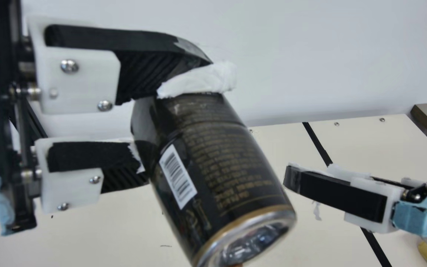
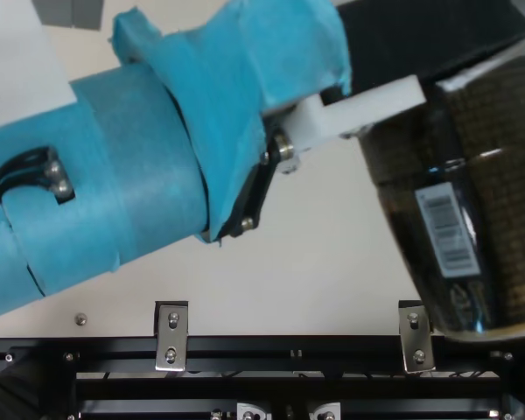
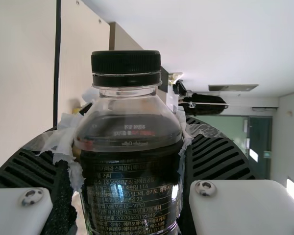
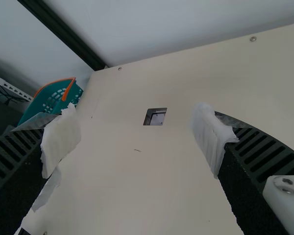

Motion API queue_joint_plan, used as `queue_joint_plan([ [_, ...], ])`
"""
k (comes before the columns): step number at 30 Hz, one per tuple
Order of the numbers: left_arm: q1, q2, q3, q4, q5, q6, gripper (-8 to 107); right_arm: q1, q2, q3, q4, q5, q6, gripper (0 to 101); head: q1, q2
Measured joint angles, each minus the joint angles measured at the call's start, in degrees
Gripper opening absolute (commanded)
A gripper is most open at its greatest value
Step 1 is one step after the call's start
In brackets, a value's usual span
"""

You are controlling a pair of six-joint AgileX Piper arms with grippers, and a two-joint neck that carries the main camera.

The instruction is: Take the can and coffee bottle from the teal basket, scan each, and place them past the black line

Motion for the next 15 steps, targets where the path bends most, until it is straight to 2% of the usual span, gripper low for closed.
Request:
queue_joint_plan([
  [15,0.0,0.0,-0.1,-1.3,0.5,-0.1,10,0.0,0.0,0.0,0.0,0.0,0.0,101,0.0,0.0],
])
